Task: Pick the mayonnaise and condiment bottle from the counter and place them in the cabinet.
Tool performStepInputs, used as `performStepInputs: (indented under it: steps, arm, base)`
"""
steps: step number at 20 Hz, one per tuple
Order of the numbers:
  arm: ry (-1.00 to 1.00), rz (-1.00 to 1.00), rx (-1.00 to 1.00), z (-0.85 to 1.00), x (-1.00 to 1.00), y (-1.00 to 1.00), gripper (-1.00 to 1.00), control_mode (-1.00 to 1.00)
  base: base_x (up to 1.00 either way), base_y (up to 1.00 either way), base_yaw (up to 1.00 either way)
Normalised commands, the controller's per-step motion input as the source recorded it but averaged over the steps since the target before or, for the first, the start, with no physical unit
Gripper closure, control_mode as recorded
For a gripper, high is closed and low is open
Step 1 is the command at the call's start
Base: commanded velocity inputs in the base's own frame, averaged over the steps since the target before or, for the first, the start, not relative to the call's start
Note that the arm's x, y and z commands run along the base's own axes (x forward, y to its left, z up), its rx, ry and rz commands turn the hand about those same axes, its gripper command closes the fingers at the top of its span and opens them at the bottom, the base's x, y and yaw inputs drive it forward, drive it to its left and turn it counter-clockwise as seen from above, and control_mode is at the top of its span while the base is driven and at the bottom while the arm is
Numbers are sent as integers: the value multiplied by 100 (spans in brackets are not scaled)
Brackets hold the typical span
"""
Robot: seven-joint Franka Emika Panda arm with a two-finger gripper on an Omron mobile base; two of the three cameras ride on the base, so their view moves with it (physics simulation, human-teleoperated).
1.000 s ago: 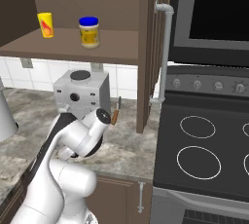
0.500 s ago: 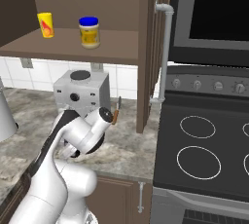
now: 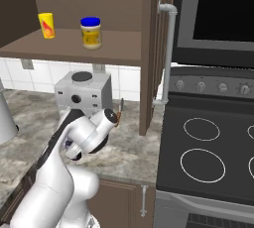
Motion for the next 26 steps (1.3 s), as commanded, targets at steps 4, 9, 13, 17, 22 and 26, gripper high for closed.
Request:
performStepInputs:
  steps: [4, 9, 13, 17, 22, 26]
  arm:
    - [0, 4, 0, -28, -6, 9, -100, -100]
    - [0, 2, 0, -20, -1, 11, -100, -100]
    - [0, 0, 0, -18, 0, 24, -100, -100]
    - [0, -5, 0, -16, 0, 26, -100, -100]
    - [0, -9, 0, -24, 0, 21, -100, -100]
    - [0, -10, 0, -26, 0, 1, -100, -100]
  base:
    - [0, 0, 0]
    - [0, 0, 0]
    - [0, 0, 0]
    - [0, 0, 0]
    - [0, 0, 0]
    - [0, 0, 0]
